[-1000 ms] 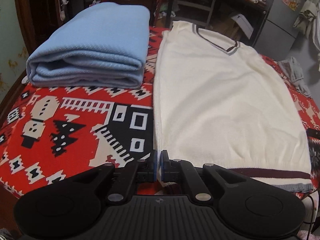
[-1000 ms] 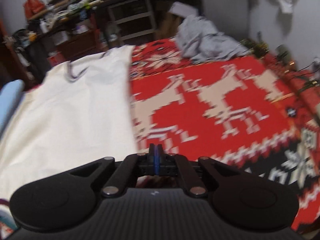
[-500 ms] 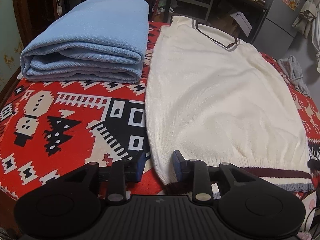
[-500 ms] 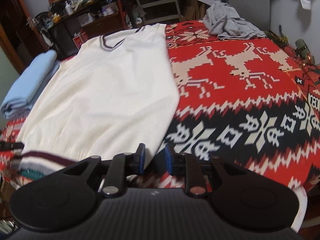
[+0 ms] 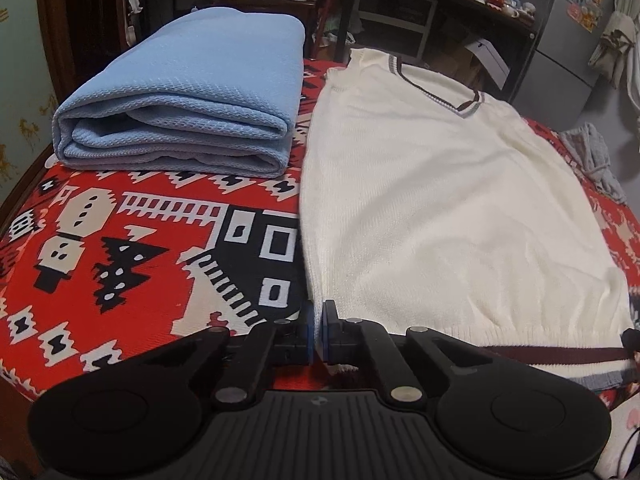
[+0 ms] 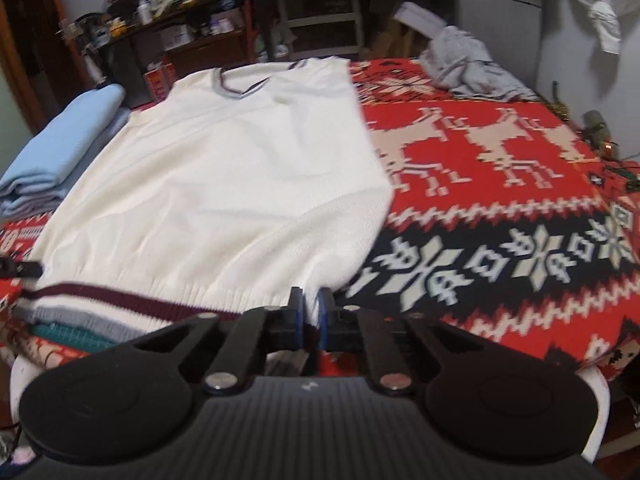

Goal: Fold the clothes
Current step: 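Pull the hem with both grippers to straighten the vest, then open both grippers and release the hem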

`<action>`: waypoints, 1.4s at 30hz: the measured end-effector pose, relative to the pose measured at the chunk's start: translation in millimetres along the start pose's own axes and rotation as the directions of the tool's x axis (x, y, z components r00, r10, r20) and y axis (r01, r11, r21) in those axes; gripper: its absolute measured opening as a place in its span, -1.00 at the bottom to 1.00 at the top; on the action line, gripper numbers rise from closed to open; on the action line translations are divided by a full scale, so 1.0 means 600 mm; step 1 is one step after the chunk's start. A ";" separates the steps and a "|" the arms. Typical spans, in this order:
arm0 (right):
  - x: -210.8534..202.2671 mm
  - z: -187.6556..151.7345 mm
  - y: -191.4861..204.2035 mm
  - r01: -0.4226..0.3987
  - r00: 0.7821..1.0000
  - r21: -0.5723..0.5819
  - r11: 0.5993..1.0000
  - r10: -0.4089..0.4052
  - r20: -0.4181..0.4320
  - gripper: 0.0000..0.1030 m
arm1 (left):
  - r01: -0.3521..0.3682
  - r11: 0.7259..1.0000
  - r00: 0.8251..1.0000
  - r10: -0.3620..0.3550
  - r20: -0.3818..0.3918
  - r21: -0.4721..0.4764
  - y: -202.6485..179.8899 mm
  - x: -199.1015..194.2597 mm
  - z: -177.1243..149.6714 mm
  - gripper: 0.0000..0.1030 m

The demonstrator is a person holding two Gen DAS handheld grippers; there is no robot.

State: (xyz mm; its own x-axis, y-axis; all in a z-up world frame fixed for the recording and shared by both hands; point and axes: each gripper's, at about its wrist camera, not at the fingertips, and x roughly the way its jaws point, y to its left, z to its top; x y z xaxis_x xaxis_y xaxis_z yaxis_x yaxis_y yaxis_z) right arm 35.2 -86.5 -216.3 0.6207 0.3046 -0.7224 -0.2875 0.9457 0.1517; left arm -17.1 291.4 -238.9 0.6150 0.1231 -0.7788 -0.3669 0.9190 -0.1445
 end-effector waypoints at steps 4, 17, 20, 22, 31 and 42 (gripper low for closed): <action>-0.018 0.015 -0.035 0.032 0.999 0.031 0.999 -0.033 0.035 -0.87 | 0.073 0.997 0.997 -0.073 -0.018 -0.025 -0.007 -0.026 0.004 -0.92; -0.030 -0.022 -0.089 -0.010 1.000 0.081 0.997 0.010 0.000 -0.72 | 0.104 0.994 0.990 -0.107 -0.087 -0.035 -0.001 -0.015 -0.029 -0.70; -0.037 -0.018 -0.088 -0.042 0.999 0.083 0.996 0.041 0.012 -0.66 | 0.153 0.987 0.982 -0.157 -0.107 -0.047 0.000 -0.019 -0.039 -0.64; -0.039 -0.018 -0.088 -0.051 0.999 0.087 0.995 0.051 0.005 -0.62 | 0.165 0.986 0.980 -0.167 -0.112 -0.033 -0.006 -0.023 -0.047 -0.61; -0.029 -0.031 -0.078 -0.039 0.998 0.070 0.997 0.042 -0.038 -0.89 | 0.074 0.994 0.993 -0.065 -0.103 0.083 -0.053 -0.031 -0.062 -0.88; -0.049 -0.045 -0.111 -0.021 0.999 0.102 0.995 0.026 -0.046 -0.91 | 0.033 0.997 0.991 -0.024 -0.129 0.068 -0.012 -0.046 -0.070 -0.84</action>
